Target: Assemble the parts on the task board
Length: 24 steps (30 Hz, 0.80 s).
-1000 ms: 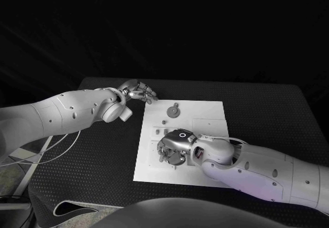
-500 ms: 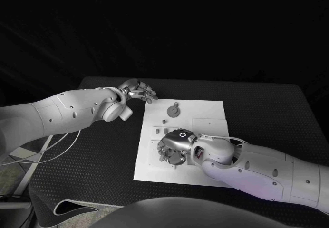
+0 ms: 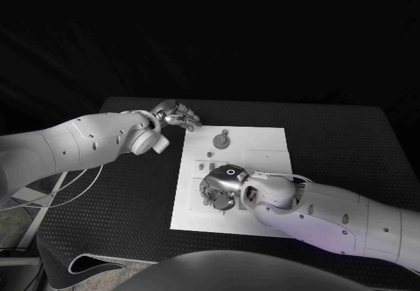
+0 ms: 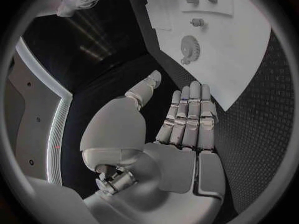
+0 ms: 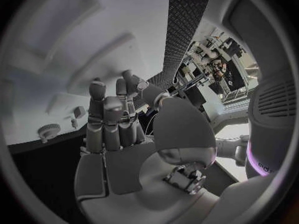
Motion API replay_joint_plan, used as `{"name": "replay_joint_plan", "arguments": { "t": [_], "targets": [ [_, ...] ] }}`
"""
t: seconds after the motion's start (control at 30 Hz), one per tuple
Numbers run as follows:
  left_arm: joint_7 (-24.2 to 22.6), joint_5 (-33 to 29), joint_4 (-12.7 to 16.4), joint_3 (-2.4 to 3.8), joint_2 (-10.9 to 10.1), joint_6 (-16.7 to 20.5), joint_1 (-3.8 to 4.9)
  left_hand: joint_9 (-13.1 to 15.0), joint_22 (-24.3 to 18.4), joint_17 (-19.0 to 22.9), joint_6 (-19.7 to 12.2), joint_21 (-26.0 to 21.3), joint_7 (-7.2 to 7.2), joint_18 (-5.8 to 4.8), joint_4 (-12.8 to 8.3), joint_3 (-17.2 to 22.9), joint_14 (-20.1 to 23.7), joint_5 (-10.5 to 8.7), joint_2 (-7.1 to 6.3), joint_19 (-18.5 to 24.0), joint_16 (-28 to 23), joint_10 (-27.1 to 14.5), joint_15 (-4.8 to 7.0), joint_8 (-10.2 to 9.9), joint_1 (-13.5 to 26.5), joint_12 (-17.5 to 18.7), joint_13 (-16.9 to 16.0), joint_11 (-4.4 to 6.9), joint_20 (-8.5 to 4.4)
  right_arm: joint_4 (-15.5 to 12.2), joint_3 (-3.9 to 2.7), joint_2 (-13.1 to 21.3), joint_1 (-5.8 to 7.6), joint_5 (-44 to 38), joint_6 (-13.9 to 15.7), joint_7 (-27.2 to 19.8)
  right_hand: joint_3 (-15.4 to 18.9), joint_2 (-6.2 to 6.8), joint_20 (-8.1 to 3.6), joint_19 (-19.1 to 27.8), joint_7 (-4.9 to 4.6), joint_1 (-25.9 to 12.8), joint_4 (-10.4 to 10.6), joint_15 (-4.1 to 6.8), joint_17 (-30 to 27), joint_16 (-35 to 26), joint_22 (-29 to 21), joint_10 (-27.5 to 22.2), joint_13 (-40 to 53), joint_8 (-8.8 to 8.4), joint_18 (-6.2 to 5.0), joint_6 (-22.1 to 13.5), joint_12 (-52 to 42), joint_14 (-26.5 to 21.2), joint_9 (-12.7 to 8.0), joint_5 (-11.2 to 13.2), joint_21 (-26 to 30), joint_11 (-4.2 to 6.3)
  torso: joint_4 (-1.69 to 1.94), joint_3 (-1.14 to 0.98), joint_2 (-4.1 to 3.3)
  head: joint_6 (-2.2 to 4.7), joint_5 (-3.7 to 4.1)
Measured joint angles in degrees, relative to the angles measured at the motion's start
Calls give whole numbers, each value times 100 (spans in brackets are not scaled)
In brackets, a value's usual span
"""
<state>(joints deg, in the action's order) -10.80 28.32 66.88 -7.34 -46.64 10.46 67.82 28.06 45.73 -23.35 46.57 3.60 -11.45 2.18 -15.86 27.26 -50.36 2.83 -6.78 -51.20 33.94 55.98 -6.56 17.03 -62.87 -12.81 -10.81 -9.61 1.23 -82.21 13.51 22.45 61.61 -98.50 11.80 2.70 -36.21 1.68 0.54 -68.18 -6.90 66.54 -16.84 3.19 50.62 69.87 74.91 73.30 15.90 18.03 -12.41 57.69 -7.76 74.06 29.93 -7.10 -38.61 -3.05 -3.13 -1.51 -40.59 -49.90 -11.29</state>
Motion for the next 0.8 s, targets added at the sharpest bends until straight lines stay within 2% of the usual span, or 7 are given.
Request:
{"name": "replay_joint_plan", "arguments": {
  "t": [0.43,0.47,0.53,0.6,0.63,0.7,0.8],
  "targets": [
    [0,-1,4,0,5,-1,0,0,-5,-11,0,0,0,0,0,0,0,0,22,0,0,0,0,0,22,0,4,0,0,17,-1,-56,-17,-18,-53,15,-9,0,-20,23,0,-4,9,0,-5,0,0,0,18,0,0,0,39,0,0,6,0,0,1,-1,1,-11,-1],
    [0,-1,4,0,5,-1,0,0,-5,-11,0,0,0,0,0,0,0,0,22,0,0,0,0,0,22,0,4,0,0,17,0,-56,-17,-11,-54,15,-9,18,-20,23,0,-23,9,0,-6,0,0,-24,18,0,0,0,64,0,0,6,0,-23,0,-1,2,-11,-2],
    [0,-1,4,0,5,-1,0,0,-5,-11,0,0,0,0,0,0,0,0,22,0,0,0,0,0,22,0,4,0,0,18,3,-56,-19,6,-54,15,-11,110,-20,23,-11,-115,11,-23,-6,0,0,-134,17,0,0,-11,156,-23,95,6,0,-69,-4,-1,3,-12,-3],
    [0,-1,4,0,5,-2,0,0,-5,-11,0,0,0,0,0,0,0,0,22,0,-6,0,0,0,22,0,4,0,0,19,7,-54,-22,25,-45,15,25,186,-10,33,-81,-188,30,-66,-6,0,0,-229,-8,-82,0,-134,225,-33,204,4,0,-107,-7,-1,3,-12,-5],
    [0,-1,4,0,5,-2,0,0,-5,-11,0,0,0,0,0,0,0,0,22,0,-22,0,0,0,22,0,4,0,0,19,9,-49,-24,33,-37,15,59,233,-10,35,-124,-222,26,-79,-6,0,0,-280,-32,-143,0,-237,273,-21,204,0,0,-117,-7,-1,3,-12,-5],
    [1,-1,4,0,5,-2,0,1,-10,-16,0,0,0,0,0,0,0,0,22,0,-23,0,0,0,22,0,4,0,0,20,21,-35,-35,54,-19,18,113,419,-2,45,-188,-194,18,-160,-6,0,0,-414,-41,-262,2,-423,343,-28,125,-1,1,-167,-9,-1,3,-11,-6],
    [2,-1,5,0,2,-2,0,1,-10,-16,0,0,0,0,0,0,0,0,22,0,-22,0,0,0,22,0,4,0,0,22,27,-9,-45,83,16,18,175,568,7,55,-254,-206,19,-201,-6,0,0,-556,-48,-338,2,-568,384,-64,90,-1,1,-236,-10,-4,3,-11,-6]
  ]
}}
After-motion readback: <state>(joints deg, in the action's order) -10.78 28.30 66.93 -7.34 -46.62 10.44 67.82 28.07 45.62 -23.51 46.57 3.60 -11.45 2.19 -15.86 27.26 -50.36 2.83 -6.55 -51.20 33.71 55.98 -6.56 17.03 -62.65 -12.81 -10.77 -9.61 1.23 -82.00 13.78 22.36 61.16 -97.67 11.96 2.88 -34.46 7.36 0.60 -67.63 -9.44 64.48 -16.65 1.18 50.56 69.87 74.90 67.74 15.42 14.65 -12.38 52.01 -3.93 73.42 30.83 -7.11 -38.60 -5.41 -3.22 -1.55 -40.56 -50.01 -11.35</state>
